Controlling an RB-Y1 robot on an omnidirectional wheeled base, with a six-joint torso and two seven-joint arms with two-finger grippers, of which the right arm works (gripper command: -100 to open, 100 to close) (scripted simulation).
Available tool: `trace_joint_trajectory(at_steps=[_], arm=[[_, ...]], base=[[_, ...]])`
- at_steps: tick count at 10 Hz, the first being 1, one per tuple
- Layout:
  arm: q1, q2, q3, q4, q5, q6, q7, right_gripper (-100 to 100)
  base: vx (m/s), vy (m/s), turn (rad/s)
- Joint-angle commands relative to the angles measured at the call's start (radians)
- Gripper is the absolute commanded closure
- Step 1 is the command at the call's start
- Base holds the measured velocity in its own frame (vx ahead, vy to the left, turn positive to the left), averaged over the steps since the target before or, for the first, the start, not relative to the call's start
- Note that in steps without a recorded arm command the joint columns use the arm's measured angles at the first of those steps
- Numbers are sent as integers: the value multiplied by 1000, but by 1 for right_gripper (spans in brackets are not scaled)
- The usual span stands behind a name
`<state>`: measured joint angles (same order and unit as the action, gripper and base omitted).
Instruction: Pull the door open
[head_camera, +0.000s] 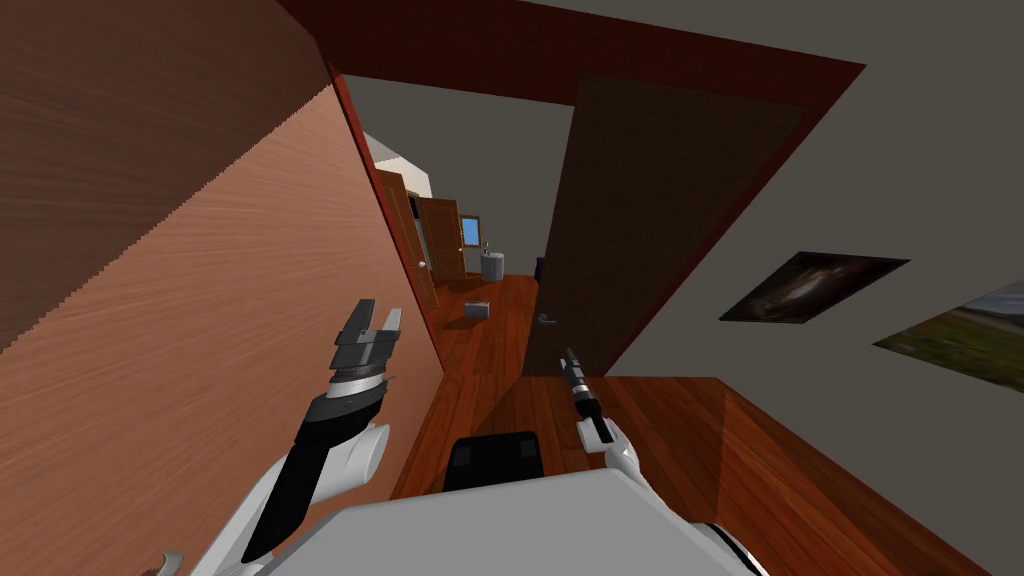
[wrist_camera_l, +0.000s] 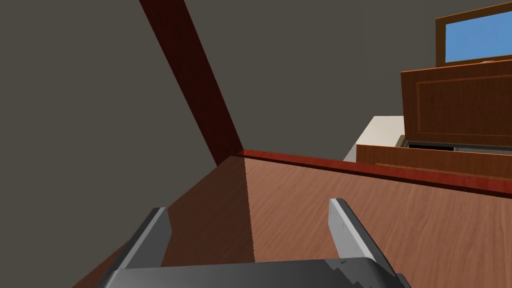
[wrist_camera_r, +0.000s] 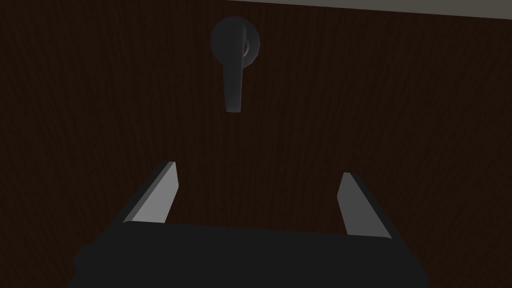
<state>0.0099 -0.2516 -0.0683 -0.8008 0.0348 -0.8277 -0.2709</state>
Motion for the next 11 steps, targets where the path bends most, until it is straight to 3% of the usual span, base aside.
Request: trace_joint_trajectory(at_steps=[1, 9, 10, 11], arm=[[-12, -4, -3, 36, 4, -11, -6, -100], [-60, -22, -15, 176, 17, -58, -31, -100], [-55, -19, -14, 161, 16, -52, -27, -100], [-49, -29, -23, 171, 10, -62, -34, -100]], base=[[122, 25, -19], [135, 28, -16], [67, 29, -5], [121, 23, 112]])
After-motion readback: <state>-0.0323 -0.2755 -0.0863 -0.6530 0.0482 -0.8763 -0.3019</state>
